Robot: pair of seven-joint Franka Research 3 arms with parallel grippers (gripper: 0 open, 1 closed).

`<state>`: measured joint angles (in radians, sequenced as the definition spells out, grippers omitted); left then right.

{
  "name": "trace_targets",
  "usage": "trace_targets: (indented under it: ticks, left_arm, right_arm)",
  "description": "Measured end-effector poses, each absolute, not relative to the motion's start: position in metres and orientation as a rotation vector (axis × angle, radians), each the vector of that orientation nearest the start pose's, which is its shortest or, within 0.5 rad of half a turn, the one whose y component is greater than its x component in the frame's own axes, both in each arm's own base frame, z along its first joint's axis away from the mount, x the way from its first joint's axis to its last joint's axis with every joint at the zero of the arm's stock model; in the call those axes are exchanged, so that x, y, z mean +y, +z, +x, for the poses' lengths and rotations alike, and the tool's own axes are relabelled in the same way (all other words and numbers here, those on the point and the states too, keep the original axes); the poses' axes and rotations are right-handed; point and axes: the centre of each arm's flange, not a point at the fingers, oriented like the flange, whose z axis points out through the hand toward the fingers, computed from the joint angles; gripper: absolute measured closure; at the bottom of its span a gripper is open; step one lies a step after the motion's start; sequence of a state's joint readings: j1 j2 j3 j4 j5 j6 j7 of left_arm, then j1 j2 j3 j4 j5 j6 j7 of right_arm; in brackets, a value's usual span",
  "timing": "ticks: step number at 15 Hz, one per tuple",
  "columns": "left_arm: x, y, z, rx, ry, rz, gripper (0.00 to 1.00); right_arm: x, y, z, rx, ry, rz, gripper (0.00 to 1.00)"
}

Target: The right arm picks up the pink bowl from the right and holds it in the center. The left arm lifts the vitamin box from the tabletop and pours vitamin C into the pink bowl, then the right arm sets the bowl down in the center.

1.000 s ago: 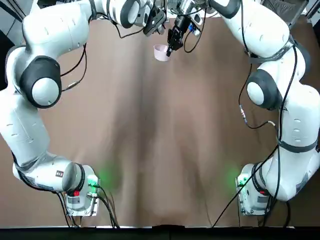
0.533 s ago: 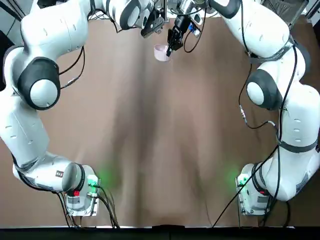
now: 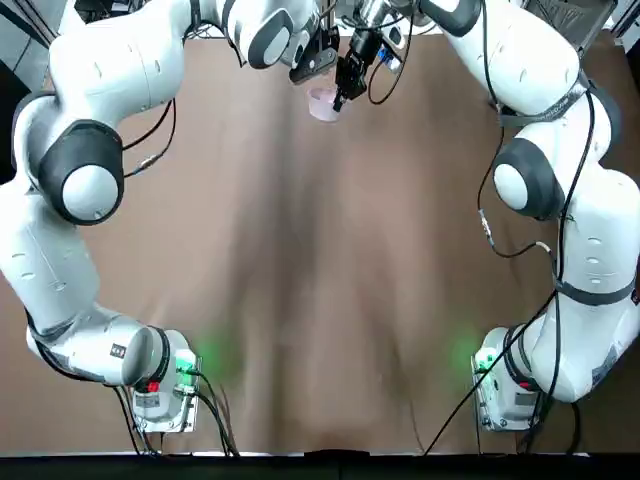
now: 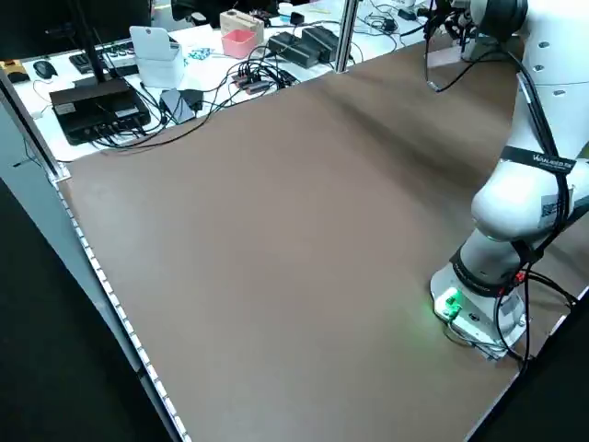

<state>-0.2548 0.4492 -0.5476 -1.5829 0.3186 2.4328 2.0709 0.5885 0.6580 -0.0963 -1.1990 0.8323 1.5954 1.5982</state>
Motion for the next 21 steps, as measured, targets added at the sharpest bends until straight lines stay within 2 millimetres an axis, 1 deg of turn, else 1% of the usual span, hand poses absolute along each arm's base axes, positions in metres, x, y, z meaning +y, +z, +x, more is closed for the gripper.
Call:
trace_targets:
  ticks: [4, 7, 13, 17, 21]
  left_arm:
    - [-0.473, 0.468, 0.533, 2.711, -0.563, -0.203, 0.64]
    - [-0.475, 0.47, 0.532, 2.695, -0.571, -0.187, 0.64]
    - [-0.476, 0.458, 0.525, 2.666, -0.493, -0.092, 0.64]
    - [-0.475, 0.454, 0.516, 2.63, -0.434, -0.007, 0.64]
    - [-0.475, 0.444, 0.508, 2.625, -0.385, 0.045, 0.64]
  right_arm:
    - [0.422, 0.408, 0.586, 1.586, 1.137, -2.246, 0.98]
    - [0.422, 0.408, 0.586, 1.586, 1.136, -2.246, 0.98]
    - [0.422, 0.408, 0.586, 1.586, 1.135, -2.246, 0.98]
    - [0.422, 0.408, 0.585, 1.584, 1.145, -2.252, 0.98]
    - [0.42, 0.408, 0.586, 1.586, 1.141, -2.249, 0.98]
